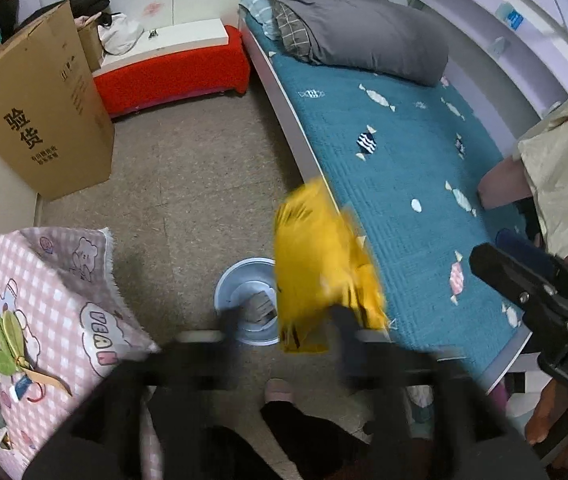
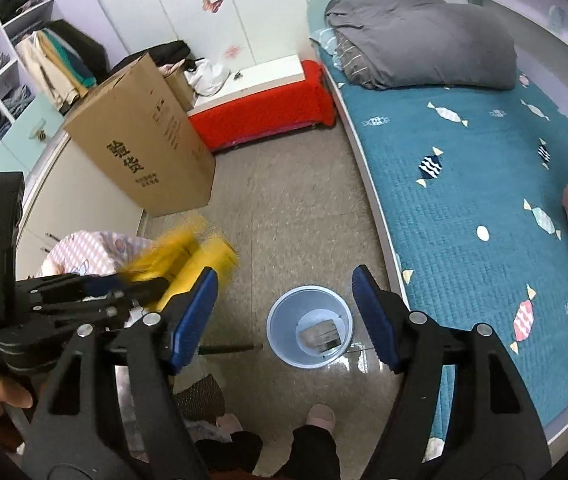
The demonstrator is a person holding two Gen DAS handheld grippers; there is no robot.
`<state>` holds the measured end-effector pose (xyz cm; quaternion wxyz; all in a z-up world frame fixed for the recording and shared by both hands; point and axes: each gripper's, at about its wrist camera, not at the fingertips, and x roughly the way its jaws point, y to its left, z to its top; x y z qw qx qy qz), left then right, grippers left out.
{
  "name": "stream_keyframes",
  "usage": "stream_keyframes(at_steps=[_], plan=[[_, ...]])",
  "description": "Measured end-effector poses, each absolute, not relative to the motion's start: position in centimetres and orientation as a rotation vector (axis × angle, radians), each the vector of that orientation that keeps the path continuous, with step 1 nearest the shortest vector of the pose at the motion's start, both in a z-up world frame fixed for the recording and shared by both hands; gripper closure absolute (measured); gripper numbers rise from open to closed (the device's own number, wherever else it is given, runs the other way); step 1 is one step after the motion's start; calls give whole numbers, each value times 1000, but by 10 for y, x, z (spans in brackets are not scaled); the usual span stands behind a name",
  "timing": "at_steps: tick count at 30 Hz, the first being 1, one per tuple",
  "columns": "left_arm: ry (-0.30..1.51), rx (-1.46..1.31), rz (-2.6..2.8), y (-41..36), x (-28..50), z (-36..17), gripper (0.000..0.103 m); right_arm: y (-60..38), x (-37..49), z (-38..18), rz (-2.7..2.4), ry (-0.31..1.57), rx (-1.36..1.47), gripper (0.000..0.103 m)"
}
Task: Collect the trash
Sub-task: 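Carry yellow bag with left tool while right tool drops white paper into bucket, then open the left tool over the blue bucket to drop the yellow bag, then grasp red snack box with left tool while right tool grasps white plastic bag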
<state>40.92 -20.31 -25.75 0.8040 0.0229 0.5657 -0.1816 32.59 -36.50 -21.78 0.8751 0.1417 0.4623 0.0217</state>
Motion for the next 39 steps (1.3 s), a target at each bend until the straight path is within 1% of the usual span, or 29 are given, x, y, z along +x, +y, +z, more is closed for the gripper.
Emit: stream_keyframes(at_steps=[1,9,18,27,33,35,39], plan=[[1185,52,-373,-203,408,-253,30,-366,326,-218,43,964,299,34],[1157,44,-361,-195,395,-239,30,-357,323,-213,64,956,301,34],[1124,-33,-243,-129,370,-221,30,-302,328,-208,200,975,252,33],[1090,-141,5,-2,334,-208,30,-192,336,-204,395,1003,167,33],[1105,-267,186,115,315,-213,30,-111,337,-207,486,1026,123,33],[1115,-313,223,147,310,-217,28,-86,338,-209,502,1034,112,33],[1119,-383,285,207,311,-222,28,-37,345,-213,513,1040,109,32]])
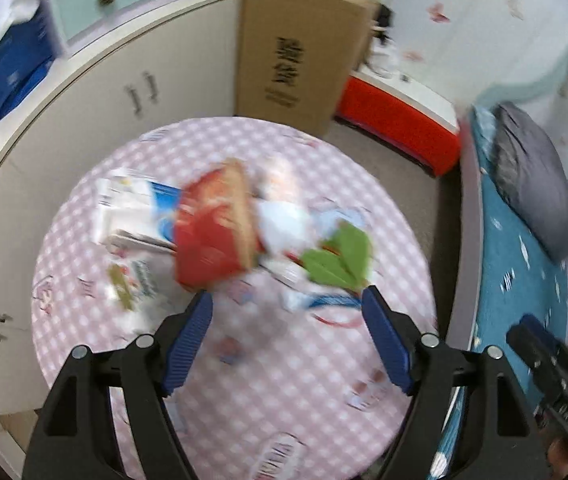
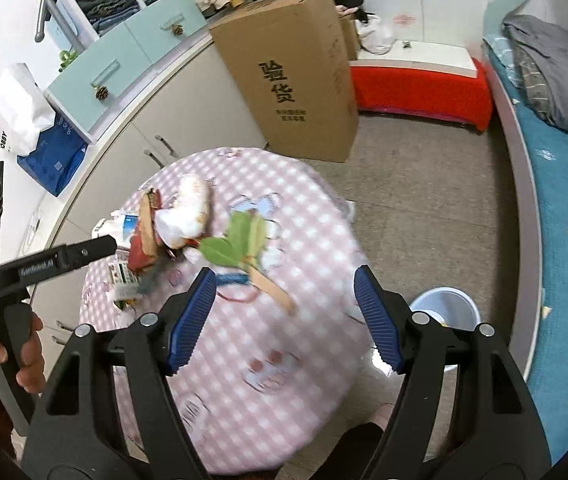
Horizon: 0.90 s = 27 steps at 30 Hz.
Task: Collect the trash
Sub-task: 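Grasp red snack box with left tool while right tool grasps white plastic bag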
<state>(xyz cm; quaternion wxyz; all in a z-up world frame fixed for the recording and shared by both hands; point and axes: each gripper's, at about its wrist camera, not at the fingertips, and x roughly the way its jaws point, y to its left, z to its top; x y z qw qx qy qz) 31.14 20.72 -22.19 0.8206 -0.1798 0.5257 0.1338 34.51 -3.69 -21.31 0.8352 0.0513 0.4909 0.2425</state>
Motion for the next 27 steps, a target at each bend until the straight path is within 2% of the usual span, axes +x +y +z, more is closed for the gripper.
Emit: stream_keyframes(at_steps=[6,15,19,23,27], plan=[[1167,-391,289,256,346,-238,28,22,370,-221,494,1036,120,32],[1306,-359,297,278,397,-284,28,67,405,-238,452,1078,157,32],[1355,-396,255,287,405,-300,51,83,413,-246,461,1107,161,32],[1342,-346,203,284,405,-299,59,103,420,-255,482,1137,161,32],[1309,-371,165,291,399,-290,81,127,430,-263,512,1168,155,32]])
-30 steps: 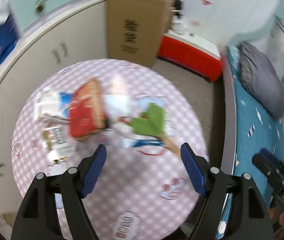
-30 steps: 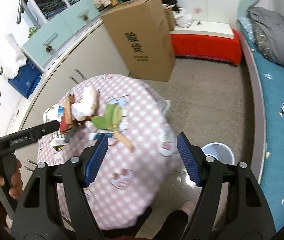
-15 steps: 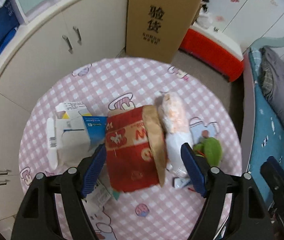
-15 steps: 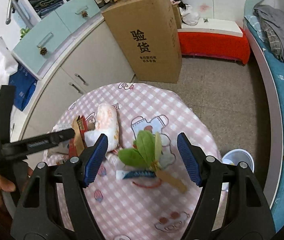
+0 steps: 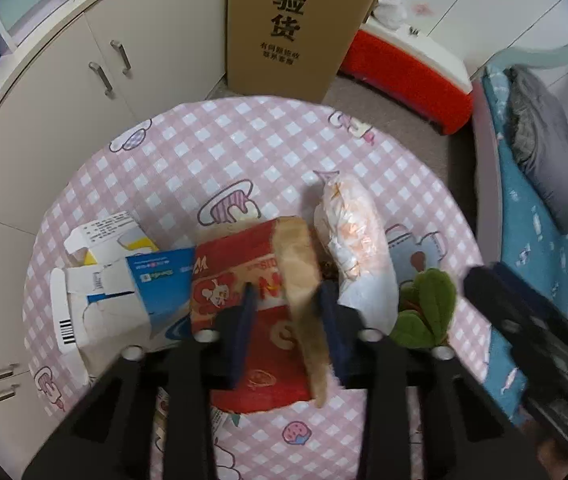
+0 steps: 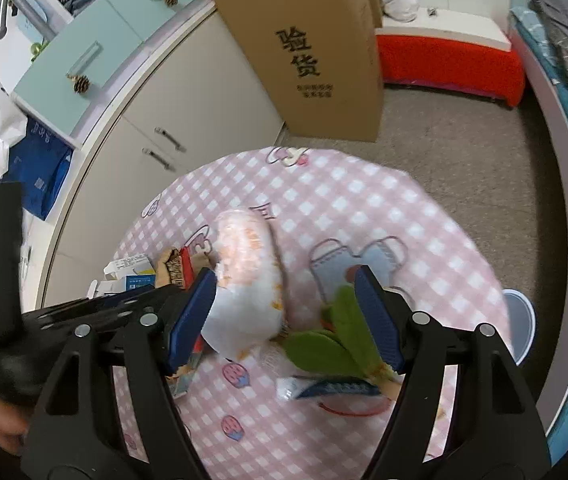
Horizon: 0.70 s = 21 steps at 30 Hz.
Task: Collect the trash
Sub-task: 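Grasp red snack box with left tool while right tool grasps white plastic bag, then carry red box with left tool while right tool drops white bag into bucket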
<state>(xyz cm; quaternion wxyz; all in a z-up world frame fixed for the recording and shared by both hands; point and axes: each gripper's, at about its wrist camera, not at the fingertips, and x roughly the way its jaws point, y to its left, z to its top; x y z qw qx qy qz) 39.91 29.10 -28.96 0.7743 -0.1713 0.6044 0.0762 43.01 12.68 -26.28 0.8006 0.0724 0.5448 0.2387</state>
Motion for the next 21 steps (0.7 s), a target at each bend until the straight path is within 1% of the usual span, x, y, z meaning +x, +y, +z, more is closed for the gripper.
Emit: stream_keyframes(at_steps=[1,3,7,11,12,13,14,15,17,21], plan=[[1300,-380,164,294,396,-286,85,133,432,-265,521,1176,155,32],[1278,-405,159,299,392,-280,88,144,437,-273,537,1200,149,32],[1238,-459,152,313,381,-267,89,163,444,-289,556,1239,136,32],[1188,-454,156,317,374,-251,90,180,448,-304,581,1265,91,33],[1177,-449,159,317,372,-247,90,185,448,-308,588,1274,78,35],[1168,-438,163,318,371,-243,89,190,449,-312,599,1287,61,45],[1161,-432,166,318,370,-240,90,192,449,-316,608,1297,49,59],[1158,-429,168,318,370,-238,90,194,449,-318,616,1306,36,59],[1147,-436,173,318,368,-233,90,194,448,-317,631,1300,28,64],[1122,-433,180,312,365,-219,90,179,446,-300,676,1271,90,66]])
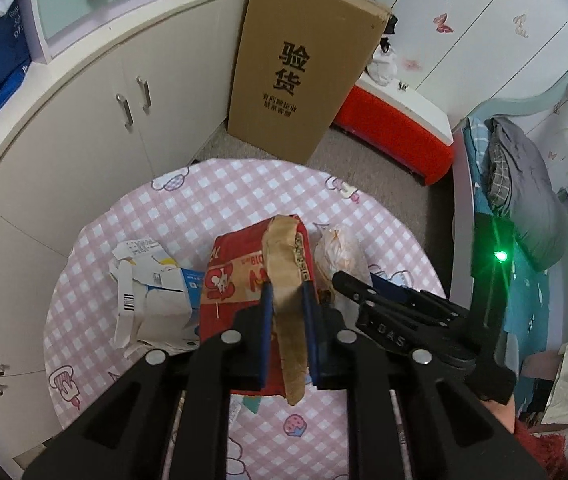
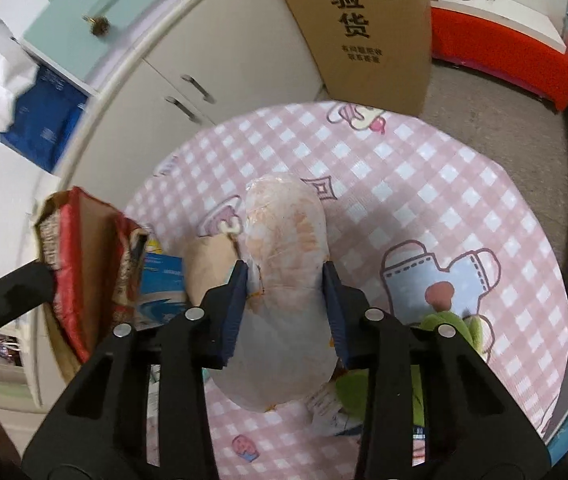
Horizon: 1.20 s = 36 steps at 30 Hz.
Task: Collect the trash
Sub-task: 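Carry red box with left tool while right tool drops white bag into bucket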
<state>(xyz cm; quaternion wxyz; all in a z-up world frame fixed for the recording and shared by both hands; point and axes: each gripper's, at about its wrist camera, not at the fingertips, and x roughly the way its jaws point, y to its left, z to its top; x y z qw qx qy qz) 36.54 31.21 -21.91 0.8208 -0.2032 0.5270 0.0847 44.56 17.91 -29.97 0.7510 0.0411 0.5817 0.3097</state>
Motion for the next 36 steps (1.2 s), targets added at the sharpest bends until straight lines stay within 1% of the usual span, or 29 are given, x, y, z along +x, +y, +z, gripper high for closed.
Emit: stream_keyframes(at_steps=[4,7,12,16,21,27,30,33,34,35,36], plan=[[1077,-433,179,295,363,-196,90,151,442,-273,714,1238,218,66],[1043,-417,167,272,363,-176,89,118,436,-243,732,1179,281,66],[1004,-403,110,214,367,-150,89,23,426,-203,683,1107,359,66],[997,-380,13,143,378,-138,89,-65,415,-184,590,1064,379,65],[1025,-347,-123,52,393,-139,89,-169,394,-177,445,1040,395,64],[1076,-299,-281,-49,406,-152,89,-251,377,-186,327,1037,419,63],[1097,-271,-313,-82,408,-160,89,-277,374,-191,303,1039,421,62],[1113,-235,-328,-109,410,-166,89,-295,376,-196,292,1028,416,56],[1113,-226,-328,-114,411,-166,89,-298,376,-198,293,1029,416,45],[1116,-216,-330,-120,411,-167,89,-301,378,-202,292,1037,421,37],[1121,-211,-332,-124,411,-168,89,-306,380,-207,282,1048,426,37]])
